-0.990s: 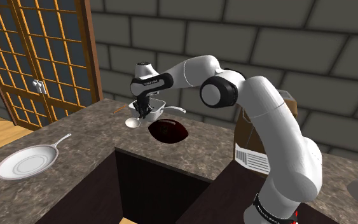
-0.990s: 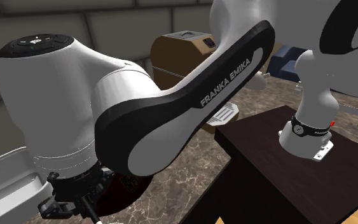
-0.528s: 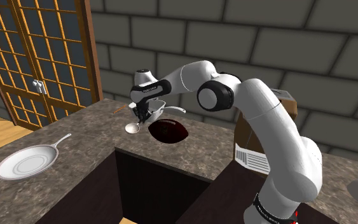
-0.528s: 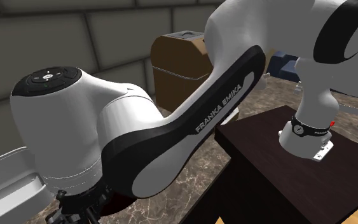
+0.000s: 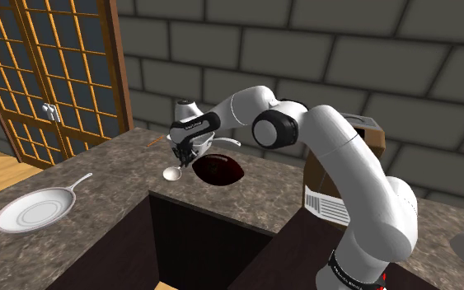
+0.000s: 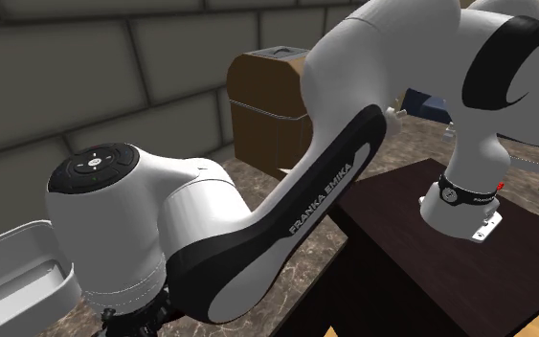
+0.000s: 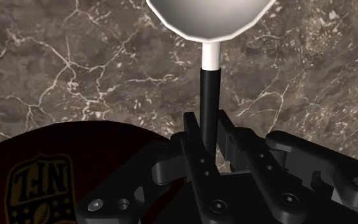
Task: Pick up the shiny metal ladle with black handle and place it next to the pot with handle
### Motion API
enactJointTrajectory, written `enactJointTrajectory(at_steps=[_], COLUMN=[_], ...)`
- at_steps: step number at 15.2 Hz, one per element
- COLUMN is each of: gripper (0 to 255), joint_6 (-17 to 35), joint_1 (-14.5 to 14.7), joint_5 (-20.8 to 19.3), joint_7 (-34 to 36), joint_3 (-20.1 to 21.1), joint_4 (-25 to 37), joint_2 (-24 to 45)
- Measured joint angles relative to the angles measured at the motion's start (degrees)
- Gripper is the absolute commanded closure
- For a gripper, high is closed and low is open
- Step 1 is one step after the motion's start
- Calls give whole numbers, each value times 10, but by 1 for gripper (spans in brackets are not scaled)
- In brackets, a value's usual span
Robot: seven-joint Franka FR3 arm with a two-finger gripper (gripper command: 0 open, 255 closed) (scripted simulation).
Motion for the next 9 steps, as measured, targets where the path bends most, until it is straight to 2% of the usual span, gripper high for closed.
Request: enactJointTrajectory(at_steps=[9], gripper=[255], joint_6=[36], joint_1=[0], joint_5=[0], joint_7=[3], joint_3=[0], joint_4=[8], joint_2=[45])
